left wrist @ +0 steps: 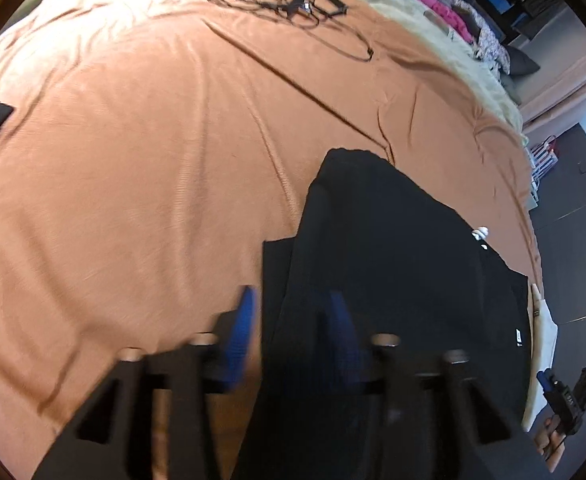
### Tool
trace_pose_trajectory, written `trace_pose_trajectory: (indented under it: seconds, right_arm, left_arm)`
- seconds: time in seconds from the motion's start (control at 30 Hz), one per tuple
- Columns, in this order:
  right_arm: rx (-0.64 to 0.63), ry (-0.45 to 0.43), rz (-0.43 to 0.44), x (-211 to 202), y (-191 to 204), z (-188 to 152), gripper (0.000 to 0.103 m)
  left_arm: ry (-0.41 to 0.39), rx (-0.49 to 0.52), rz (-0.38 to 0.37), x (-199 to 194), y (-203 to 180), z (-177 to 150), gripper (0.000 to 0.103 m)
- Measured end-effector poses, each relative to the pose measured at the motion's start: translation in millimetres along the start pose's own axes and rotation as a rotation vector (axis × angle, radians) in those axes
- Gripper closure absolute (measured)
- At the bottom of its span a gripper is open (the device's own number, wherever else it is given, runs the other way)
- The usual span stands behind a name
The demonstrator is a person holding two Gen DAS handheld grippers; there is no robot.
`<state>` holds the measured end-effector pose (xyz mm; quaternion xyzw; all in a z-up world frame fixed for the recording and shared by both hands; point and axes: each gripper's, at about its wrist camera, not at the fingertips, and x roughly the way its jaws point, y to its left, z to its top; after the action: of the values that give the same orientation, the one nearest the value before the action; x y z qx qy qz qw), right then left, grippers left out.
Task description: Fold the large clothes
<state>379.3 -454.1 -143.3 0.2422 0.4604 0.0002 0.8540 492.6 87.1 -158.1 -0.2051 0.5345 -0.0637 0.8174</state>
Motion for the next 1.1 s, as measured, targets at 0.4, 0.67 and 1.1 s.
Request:
trace_pose_trajectory:
  seconds: [0.4, 0.67, 1.1]
  right_arm:
    - [0.009, 0.092, -0.057, 3.5, -19.5, -68.3, 0.044]
    - [0.073, 0.122, -0.095, -1.8, -41.8, -104.5, 0.044]
    - [-0.028, 0.030, -0.113, -57.8, 14.0, -102.7, 0.044]
  left_arm:
    - [0.028, -0.005, -0.009, -27.5, 28.8, -72.3, 0.039]
    - [0.077, 0.003, 0.009, -26.5, 43.5, -117.1, 0.047]
    - [0.060, -0.148, -0.210, -46.3, 67.5, -136.7, 0.047]
